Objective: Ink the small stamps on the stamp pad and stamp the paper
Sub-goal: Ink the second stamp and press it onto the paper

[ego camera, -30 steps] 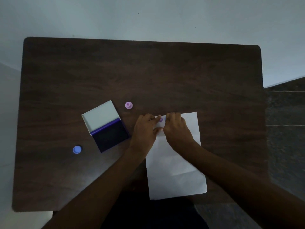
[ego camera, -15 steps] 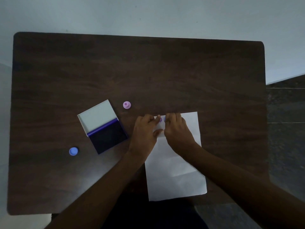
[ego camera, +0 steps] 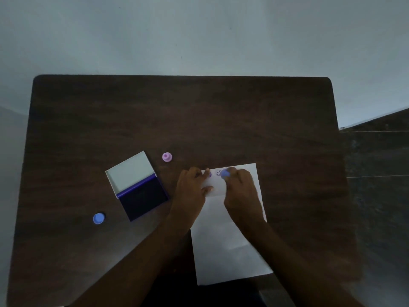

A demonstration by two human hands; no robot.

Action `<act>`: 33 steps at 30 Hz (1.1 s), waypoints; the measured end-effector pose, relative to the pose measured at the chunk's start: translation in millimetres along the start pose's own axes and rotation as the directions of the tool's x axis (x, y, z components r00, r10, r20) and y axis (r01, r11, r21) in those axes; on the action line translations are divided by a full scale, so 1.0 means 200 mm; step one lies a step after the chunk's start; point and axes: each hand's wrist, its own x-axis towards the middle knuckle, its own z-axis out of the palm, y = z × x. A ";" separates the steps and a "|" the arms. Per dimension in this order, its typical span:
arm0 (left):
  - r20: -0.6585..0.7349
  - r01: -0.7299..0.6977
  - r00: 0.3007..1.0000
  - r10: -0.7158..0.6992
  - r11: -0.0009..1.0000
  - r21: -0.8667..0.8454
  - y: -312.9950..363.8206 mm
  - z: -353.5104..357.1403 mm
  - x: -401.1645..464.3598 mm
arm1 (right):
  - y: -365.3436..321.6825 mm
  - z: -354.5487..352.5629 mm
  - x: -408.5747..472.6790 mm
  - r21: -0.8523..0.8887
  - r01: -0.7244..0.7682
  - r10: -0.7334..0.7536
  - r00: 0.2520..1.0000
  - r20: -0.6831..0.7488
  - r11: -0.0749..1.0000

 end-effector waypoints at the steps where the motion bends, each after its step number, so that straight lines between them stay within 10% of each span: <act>1: -0.002 0.018 1.000 -0.018 1.000 -0.013 0.00 0.00 0.00 | -0.01 -0.03 -0.04 0.031 0.008 -0.004 0.993 -0.120 0.999; 5: -0.013 0.022 1.000 -0.022 1.000 -0.012 0.02 0.00 0.00 | -0.07 -0.10 -0.19 0.372 -0.135 0.265 0.908 -0.326 0.918; 12: -0.082 0.036 0.995 -0.047 0.990 -0.136 0.04 -0.03 -0.06 | -0.08 -0.07 -0.20 0.613 -0.361 0.509 0.857 -0.080 0.703; 16: -0.017 0.149 0.988 -0.155 0.969 -0.195 -0.01 -0.07 -0.19 | -0.11 -0.07 -0.19 0.810 -0.457 0.593 0.786 0.175 0.367; 23: 0.178 0.374 0.926 -0.334 0.879 -0.297 -0.25 -0.14 -0.51 | -0.33 -0.05 -0.23 0.837 -0.544 0.367 0.791 0.489 0.057; 33: -0.265 0.184 0.901 -0.343 0.856 -0.482 -0.55 -0.34 -0.76 | -0.61 0.09 -0.35 0.802 -0.598 0.125 0.796 0.593 0.007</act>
